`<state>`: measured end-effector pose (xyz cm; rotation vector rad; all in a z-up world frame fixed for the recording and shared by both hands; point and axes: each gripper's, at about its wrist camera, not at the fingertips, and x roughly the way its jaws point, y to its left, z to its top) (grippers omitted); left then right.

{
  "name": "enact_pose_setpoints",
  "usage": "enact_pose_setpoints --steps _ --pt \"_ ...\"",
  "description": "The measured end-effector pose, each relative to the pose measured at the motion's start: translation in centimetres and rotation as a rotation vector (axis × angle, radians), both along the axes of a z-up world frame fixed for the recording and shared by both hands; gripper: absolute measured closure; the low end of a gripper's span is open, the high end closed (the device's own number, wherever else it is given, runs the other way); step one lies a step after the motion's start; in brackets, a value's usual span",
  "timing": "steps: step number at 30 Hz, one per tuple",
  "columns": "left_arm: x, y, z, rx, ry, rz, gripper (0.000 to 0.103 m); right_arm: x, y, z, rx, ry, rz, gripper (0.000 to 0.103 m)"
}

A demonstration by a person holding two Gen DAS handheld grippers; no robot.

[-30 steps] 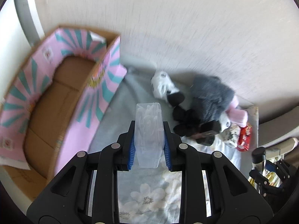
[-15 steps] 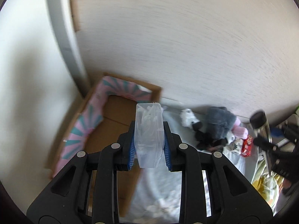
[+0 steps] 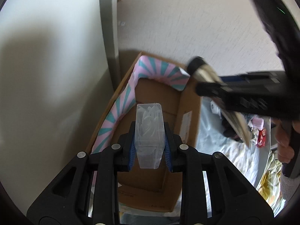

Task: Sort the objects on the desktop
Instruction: 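Carry both items over the cardboard box and open both tools to drop them, then withdraw both tools from the box back toward the cloth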

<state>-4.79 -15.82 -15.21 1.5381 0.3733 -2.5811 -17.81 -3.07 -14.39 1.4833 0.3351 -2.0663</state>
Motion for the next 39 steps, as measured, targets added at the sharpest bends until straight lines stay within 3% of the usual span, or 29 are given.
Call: enact_pose_setpoints --steps 8,19,22,24,25,26,29,30,39 --pt "0.0 -0.9 -3.3 0.002 -0.055 -0.032 0.080 -2.7 -5.2 -5.8 0.022 -0.134 -0.065 0.068" --pt "-0.4 -1.4 -4.6 -0.002 -0.076 -0.060 0.080 -3.8 -5.5 -8.3 0.012 -0.167 -0.088 0.068" --pt "-0.4 -1.2 -4.2 0.029 -0.038 -0.090 0.079 -3.9 -5.3 -8.6 0.011 -0.165 -0.085 0.068" --pt "-0.4 -0.9 -3.9 0.045 -0.033 -0.112 0.067 -4.1 -5.0 -8.7 -0.006 -0.165 -0.090 0.065" --pt "-0.5 -0.7 -3.9 0.029 -0.041 -0.117 0.039 -4.2 -4.7 -8.5 -0.030 -0.152 -0.094 0.062" --pt "-0.5 -0.4 -3.8 -0.008 -0.043 -0.118 0.003 -4.3 -4.3 -8.1 -0.051 -0.133 -0.100 0.055" --pt "0.6 0.1 -2.5 -0.084 0.042 -0.116 0.001 -4.6 -3.3 -7.1 -0.068 -0.122 -0.121 0.015" --pt "0.9 0.2 -2.1 -0.080 0.058 -0.122 0.001 -4.7 -3.0 -6.9 -0.074 -0.131 -0.119 0.012" --pt "1.3 0.0 -1.4 -0.096 0.059 -0.098 0.000 -3.8 -0.9 -4.7 -0.079 -0.066 -0.124 0.010"
